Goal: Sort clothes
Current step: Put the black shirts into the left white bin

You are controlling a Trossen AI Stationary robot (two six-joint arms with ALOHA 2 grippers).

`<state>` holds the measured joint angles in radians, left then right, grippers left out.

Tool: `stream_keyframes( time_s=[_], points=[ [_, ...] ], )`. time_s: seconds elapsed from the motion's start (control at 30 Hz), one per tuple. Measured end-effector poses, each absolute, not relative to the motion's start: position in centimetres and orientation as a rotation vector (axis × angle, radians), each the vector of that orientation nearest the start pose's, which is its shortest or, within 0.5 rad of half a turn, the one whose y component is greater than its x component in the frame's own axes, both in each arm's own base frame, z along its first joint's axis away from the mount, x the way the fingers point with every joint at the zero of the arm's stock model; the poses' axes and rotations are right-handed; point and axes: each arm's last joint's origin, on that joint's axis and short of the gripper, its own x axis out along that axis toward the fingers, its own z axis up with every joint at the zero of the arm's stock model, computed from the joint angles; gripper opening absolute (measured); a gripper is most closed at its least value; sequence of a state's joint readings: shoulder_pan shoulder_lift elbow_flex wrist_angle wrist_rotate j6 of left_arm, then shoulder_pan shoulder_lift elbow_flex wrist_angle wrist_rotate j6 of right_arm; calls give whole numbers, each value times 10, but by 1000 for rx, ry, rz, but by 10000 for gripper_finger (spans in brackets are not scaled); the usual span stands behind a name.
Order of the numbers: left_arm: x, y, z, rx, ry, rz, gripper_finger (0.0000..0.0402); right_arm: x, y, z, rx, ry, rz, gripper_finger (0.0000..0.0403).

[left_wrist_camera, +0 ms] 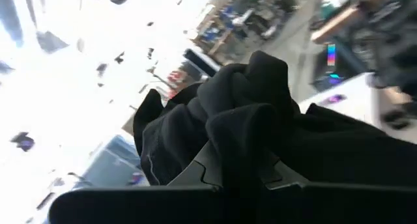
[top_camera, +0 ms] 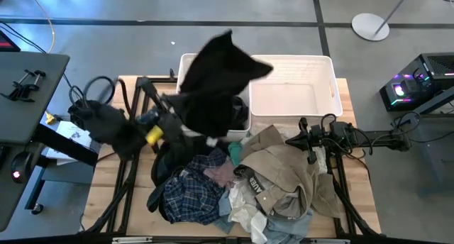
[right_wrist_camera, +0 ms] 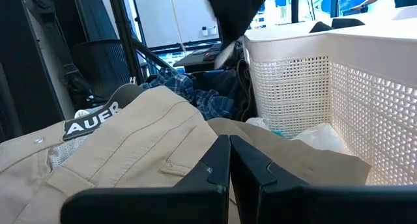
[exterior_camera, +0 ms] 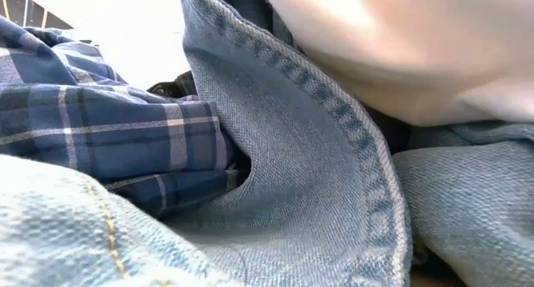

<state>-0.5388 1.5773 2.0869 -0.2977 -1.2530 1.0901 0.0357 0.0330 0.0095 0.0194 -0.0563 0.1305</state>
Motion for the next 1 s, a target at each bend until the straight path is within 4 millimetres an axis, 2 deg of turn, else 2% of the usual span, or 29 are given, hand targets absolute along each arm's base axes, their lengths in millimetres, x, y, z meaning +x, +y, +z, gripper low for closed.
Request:
stream_keyframes(
  time_s=[0.2, 0.37, 0.47, 0.57, 0.7, 0.8, 1.0],
  points=[
    [265, -88, 570, 986, 251, 781, 4, 99, 5, 166, 131, 10, 91, 0],
    [283, -49, 557, 942, 330, 862, 5, 99, 5, 166, 130, 10, 91, 0],
    [289, -26, 537, 886, 442, 874, 5, 99, 5, 166, 131, 10, 92, 0],
    [289, -6, 511, 779, 554, 801, 5, 99, 5, 166, 131, 10, 91, 0],
    [284, 18, 477, 494, 733, 620, 5, 99, 5, 166, 131, 10, 91, 0],
    [288, 30, 453, 332, 873, 546, 5, 99, 5, 166, 130, 10, 92, 0],
    [313, 45, 395, 233, 1030, 484, 5, 99, 5, 166, 131, 10, 92, 0]
  ],
)
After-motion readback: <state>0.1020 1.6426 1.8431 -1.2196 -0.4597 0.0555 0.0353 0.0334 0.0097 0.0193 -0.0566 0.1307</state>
